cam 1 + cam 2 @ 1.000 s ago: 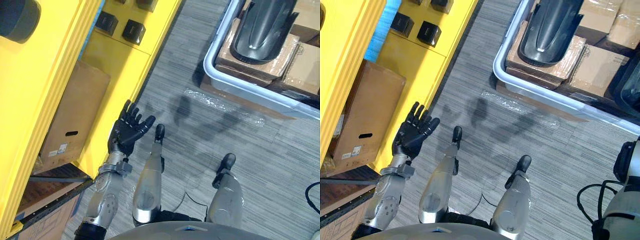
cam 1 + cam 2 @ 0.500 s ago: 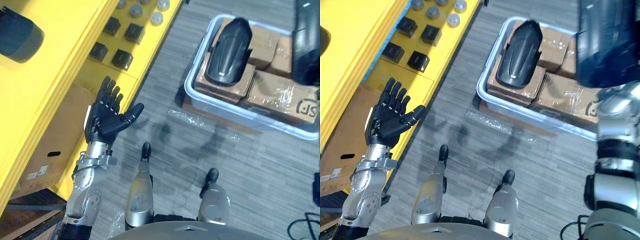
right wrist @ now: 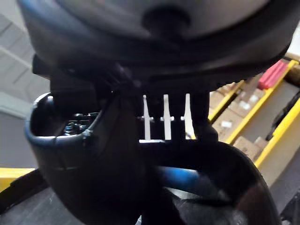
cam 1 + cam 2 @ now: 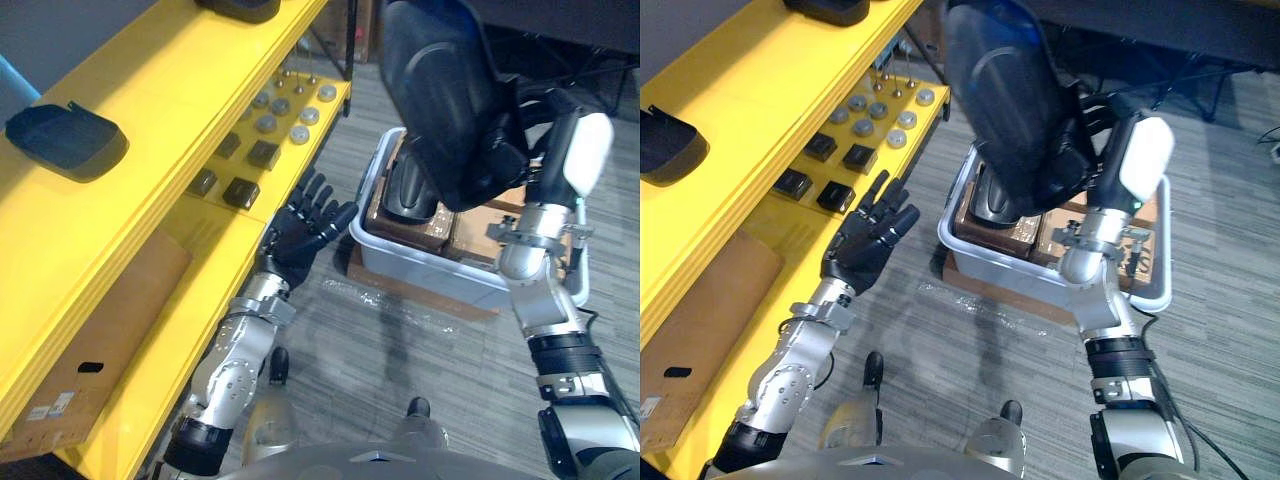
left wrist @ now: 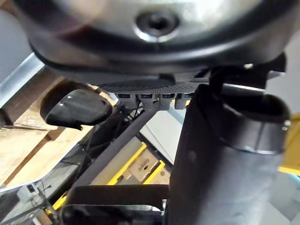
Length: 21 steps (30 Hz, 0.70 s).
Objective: Walk over and take three plastic housings, then place them on the shelf
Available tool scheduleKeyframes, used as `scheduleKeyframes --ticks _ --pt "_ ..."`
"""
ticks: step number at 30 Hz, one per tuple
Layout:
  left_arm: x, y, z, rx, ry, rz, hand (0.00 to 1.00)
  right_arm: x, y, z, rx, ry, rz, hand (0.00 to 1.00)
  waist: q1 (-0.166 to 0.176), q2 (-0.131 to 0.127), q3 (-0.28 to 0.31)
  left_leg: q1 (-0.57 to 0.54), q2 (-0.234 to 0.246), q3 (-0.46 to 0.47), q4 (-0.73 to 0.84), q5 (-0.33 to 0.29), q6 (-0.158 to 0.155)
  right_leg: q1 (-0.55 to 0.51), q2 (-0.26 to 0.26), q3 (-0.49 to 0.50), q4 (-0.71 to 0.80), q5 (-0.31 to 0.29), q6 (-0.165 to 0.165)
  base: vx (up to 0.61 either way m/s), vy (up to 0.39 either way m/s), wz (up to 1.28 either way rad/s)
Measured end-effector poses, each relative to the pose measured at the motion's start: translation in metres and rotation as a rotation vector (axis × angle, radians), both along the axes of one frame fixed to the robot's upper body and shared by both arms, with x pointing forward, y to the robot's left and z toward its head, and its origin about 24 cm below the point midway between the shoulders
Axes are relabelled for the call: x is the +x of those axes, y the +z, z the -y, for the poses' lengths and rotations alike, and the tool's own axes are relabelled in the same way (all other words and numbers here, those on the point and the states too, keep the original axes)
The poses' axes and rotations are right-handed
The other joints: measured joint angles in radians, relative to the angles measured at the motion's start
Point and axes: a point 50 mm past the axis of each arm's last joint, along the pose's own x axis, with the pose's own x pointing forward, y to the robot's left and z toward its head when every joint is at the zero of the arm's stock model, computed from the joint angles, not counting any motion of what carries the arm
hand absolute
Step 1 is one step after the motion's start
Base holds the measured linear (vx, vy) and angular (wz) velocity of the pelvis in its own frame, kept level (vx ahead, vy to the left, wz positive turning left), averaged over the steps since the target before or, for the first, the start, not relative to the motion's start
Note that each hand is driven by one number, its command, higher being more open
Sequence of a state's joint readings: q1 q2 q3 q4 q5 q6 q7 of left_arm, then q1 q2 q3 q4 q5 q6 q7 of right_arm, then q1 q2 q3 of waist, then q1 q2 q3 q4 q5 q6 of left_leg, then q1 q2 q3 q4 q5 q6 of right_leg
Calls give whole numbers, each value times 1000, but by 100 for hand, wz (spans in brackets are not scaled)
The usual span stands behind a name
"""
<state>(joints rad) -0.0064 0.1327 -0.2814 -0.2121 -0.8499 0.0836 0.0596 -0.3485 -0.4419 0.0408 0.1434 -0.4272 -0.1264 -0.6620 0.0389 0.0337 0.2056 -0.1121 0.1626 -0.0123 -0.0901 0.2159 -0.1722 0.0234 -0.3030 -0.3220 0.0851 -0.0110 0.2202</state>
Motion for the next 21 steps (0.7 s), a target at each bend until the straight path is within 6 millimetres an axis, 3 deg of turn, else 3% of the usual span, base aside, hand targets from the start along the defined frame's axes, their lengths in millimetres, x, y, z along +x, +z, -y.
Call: scheduleKeyframes --ticks 8,15,21 --pt "2 -25 -3 3 34 -125 100 -1 -24 -29 51 117 -94 0 1 -6 -21 10 1 6 1 9 4 29 6 0 -38 32 2 -9 -7 -1" --pt "2 -7 19 -146 -99 8 100 -6 -57 -62 70 233 -220 0 7 -8 -70 17 1 8 0 6 2 37 8 0 -52 31 0 0 0 0" --pt "2 -6 18 -151 -89 17 100 -6 -62 -69 114 269 -237 0 7 -13 -92 17 1 8 1 6 2 37 8 0 -54 31 -1 0 0 0"
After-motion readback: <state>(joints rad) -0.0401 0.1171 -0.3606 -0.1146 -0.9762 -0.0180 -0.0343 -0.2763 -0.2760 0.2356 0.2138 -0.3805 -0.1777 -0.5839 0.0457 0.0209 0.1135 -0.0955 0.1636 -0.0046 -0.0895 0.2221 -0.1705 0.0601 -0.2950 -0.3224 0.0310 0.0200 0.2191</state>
